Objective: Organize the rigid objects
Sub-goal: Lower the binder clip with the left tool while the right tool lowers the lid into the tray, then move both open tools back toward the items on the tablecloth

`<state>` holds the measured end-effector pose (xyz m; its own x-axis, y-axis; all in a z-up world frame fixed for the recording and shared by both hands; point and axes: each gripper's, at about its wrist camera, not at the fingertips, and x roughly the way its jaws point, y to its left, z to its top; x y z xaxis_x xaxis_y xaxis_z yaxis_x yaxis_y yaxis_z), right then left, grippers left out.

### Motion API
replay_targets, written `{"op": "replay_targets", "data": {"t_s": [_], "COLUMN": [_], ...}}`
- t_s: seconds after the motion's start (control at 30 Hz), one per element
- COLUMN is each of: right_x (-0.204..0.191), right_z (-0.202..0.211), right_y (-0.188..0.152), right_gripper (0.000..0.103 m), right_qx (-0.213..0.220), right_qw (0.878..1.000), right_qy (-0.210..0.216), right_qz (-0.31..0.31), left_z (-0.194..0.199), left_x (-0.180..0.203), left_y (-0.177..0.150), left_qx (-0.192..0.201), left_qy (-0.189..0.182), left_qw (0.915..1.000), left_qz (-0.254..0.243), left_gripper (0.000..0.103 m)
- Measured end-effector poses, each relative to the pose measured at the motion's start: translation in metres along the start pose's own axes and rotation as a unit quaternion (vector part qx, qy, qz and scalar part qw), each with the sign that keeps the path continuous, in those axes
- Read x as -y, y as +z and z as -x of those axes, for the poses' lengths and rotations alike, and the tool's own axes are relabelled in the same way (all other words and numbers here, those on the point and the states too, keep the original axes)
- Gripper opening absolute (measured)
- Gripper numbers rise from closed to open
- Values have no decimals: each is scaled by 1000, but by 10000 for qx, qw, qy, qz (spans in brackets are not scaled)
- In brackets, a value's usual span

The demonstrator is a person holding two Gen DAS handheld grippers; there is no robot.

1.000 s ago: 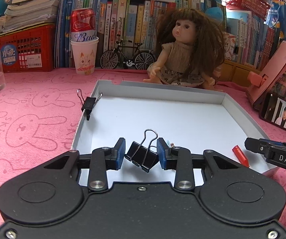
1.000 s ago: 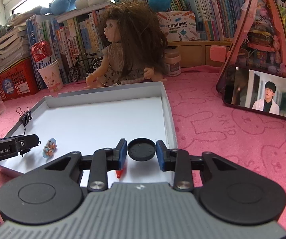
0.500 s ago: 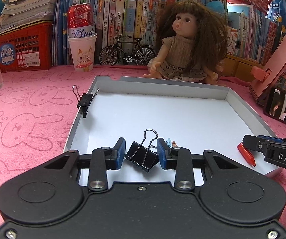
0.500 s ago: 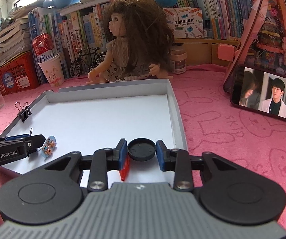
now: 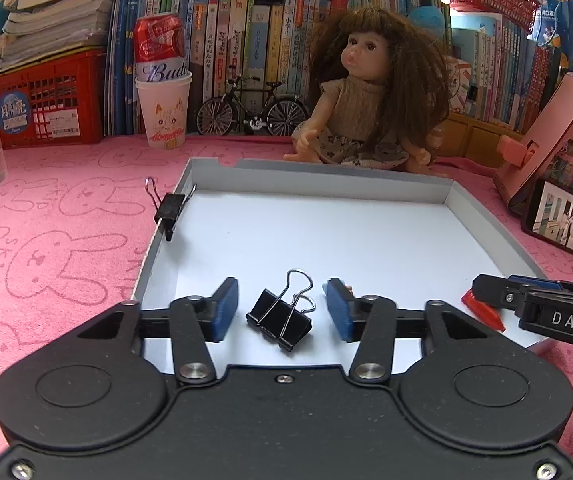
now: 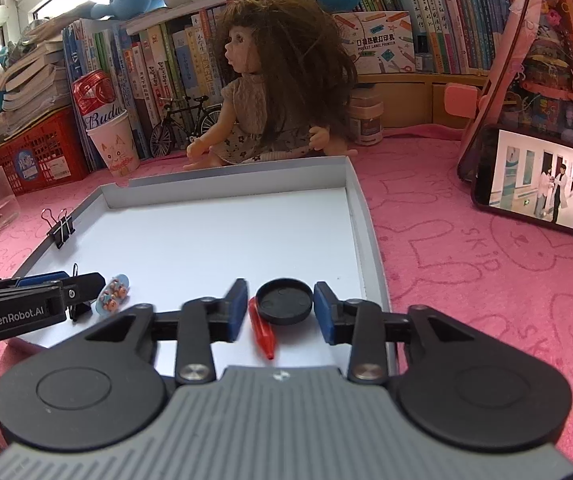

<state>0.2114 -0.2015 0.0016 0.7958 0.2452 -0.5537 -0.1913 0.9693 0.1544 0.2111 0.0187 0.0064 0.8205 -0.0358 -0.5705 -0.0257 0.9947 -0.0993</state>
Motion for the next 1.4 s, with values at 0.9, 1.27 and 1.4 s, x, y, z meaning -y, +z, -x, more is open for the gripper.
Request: {"op": "replay_targets", "data": {"t_s": [0.9, 1.27, 1.4], "right_x": [4, 6, 5], "right_z": [86, 119, 129], "right_y": [-12, -44, -58], "right_gripper": [103, 103, 103], "right_qx": [624, 678, 694], "right_qw": [9962, 9956, 9952], "right_qy": [583, 571, 550], "right_qz": [160, 309, 426], "left_z": [100, 138, 150], "left_x": [0, -5, -8], "left_y": [-18, -47, -62], "left_qx": [490, 577, 622], "left_qy": [-655, -839, -895], "left_qw": [9962, 9939, 9927], "left_qz": [-301, -428, -511], "left_gripper": [89, 90, 90]}}
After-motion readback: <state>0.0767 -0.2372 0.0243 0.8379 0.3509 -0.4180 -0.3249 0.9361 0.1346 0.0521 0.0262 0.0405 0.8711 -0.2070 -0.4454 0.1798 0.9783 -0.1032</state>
